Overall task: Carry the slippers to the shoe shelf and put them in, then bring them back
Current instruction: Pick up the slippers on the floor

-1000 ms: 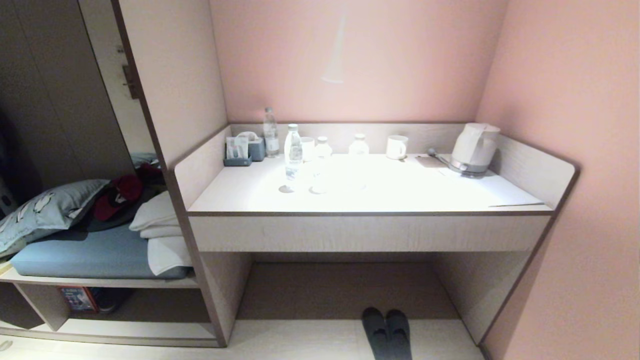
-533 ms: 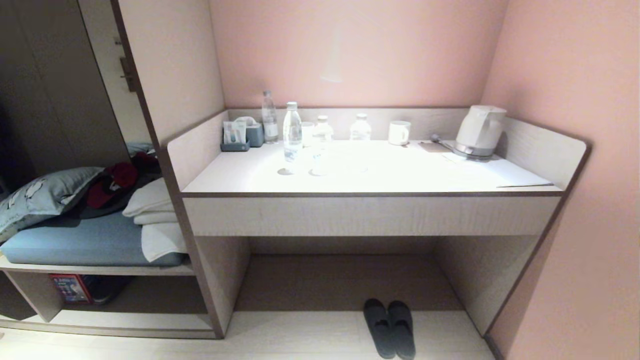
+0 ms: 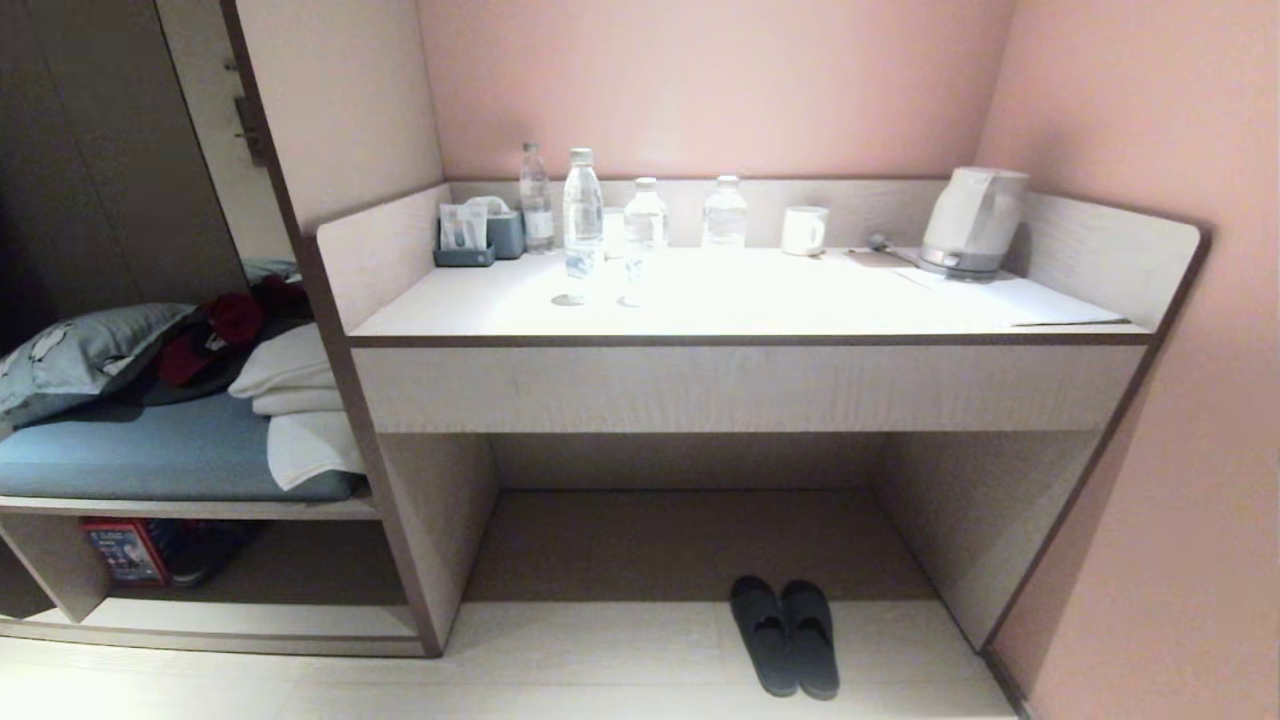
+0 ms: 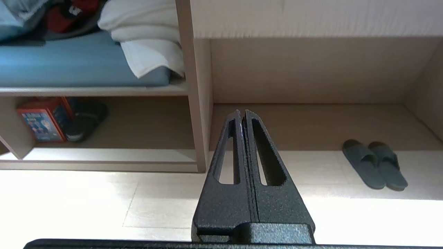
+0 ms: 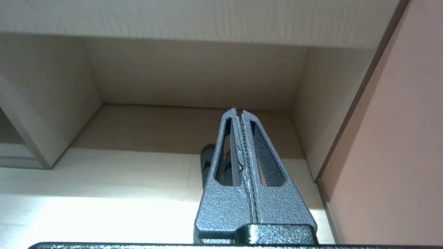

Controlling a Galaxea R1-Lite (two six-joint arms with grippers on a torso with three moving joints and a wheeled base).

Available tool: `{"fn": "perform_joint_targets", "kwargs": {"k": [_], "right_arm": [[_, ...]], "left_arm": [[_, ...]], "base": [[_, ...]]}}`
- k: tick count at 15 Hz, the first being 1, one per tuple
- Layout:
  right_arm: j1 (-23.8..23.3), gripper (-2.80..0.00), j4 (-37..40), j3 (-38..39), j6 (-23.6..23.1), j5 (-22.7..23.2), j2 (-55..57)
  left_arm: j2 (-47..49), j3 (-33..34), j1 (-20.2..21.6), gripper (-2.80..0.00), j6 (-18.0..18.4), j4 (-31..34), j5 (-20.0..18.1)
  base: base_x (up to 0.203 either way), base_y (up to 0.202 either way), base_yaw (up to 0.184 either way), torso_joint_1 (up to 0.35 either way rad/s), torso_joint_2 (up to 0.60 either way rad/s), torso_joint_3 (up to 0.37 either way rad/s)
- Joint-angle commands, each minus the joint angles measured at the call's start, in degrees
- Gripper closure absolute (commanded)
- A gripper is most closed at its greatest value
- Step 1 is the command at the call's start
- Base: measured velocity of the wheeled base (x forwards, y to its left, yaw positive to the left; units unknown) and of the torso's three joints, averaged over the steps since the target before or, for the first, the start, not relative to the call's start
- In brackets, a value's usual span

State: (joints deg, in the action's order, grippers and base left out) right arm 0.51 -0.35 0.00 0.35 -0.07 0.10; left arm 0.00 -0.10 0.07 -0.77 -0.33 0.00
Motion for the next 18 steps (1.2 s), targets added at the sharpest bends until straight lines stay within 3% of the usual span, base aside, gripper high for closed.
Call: {"fn": "perform_joint_targets", "kwargs": {"k": [1, 7, 18], "right_arm": [[0.0, 0.0, 0.0, 0.0, 0.0, 0.0, 0.1], [0.0, 0.0, -0.1, 0.0, 0.0, 0.0, 0.1], [0.1, 0.0, -0.1, 0.0, -0.1, 0.1, 0.0]], "left_arm": [[0.0, 0.0, 0.0, 0.0, 0.0, 0.0, 0.0], [0.0, 0.0, 0.0, 0.0, 0.0, 0.0, 0.0], [0.0, 0.0, 0.0, 0.0, 0.0, 0.0, 0.0]], "base": [[0.0, 0.0, 0.0, -0.124, 0.46, 0.324], [0.0, 0.0, 0.0, -0.089, 0.42, 0.329], [0.0, 0.0, 0.0, -0.004, 0.03, 0.024]]}}
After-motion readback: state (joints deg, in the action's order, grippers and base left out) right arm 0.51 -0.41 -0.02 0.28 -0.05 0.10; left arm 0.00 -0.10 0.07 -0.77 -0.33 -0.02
